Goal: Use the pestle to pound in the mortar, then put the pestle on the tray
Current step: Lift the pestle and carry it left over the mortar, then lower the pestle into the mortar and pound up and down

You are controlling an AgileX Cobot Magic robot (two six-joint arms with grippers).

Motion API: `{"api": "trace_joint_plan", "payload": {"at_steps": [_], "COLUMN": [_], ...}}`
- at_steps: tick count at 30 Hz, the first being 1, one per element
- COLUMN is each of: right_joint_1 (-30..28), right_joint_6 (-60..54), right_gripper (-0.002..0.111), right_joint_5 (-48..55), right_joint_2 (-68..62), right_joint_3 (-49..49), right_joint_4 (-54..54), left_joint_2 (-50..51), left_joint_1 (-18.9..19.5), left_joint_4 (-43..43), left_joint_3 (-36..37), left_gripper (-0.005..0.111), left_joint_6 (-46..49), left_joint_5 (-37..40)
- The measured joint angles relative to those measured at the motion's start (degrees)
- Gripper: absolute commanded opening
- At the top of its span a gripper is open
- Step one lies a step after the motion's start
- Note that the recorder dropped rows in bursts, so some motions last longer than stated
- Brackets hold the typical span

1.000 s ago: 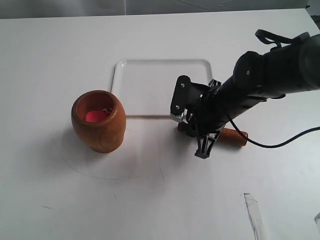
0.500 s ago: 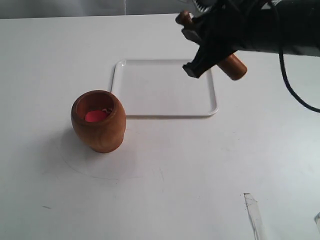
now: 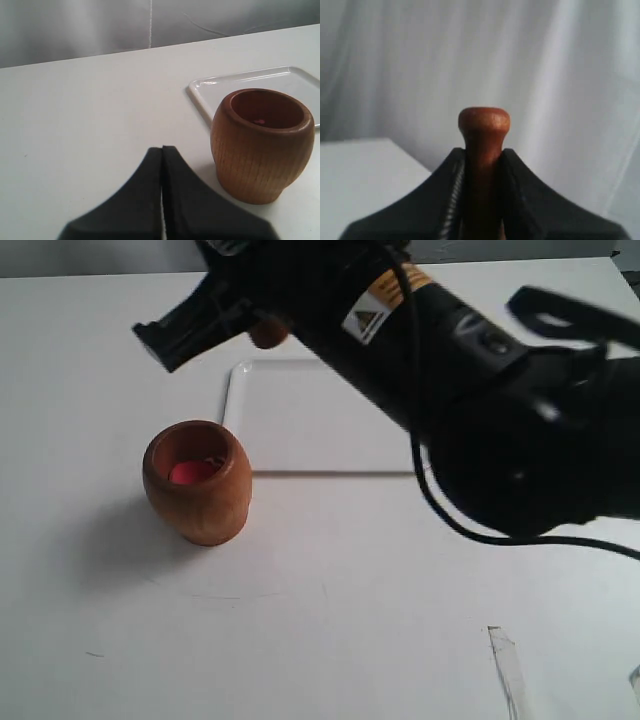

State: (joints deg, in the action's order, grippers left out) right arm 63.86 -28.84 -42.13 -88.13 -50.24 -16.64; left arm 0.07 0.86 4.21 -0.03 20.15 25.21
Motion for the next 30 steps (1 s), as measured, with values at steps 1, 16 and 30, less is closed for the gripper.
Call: {"api": "trace_joint_plan", "payload": {"at_steps": [1,16,30], "right_joint_1": [0.0,0.0,0.0], "right_joint_6": [4.63,25.13,31.67], "right_gripper": [0.0,0.0,0.0], "right_joint_5": [-4.38,-26.13,-28.91], "right_joint_2": [-1.75,-27.51,-36.22], "right_joint_3": [0.0,-4.22,-5.88], "right_joint_4": [3.45,12.8,12.13], "left_joint_2": [0.0,0.0,0.0], "left_joint_1": [0.0,0.0,0.0], "left_joint_4": [0.0,0.0,0.0], "left_joint_3": [0.0,0.0,0.0], "left_gripper": [0.0,0.0,0.0], "left_joint_6": [0.0,0.0,0.0], "left_joint_5": [0.0,0.0,0.0]}}
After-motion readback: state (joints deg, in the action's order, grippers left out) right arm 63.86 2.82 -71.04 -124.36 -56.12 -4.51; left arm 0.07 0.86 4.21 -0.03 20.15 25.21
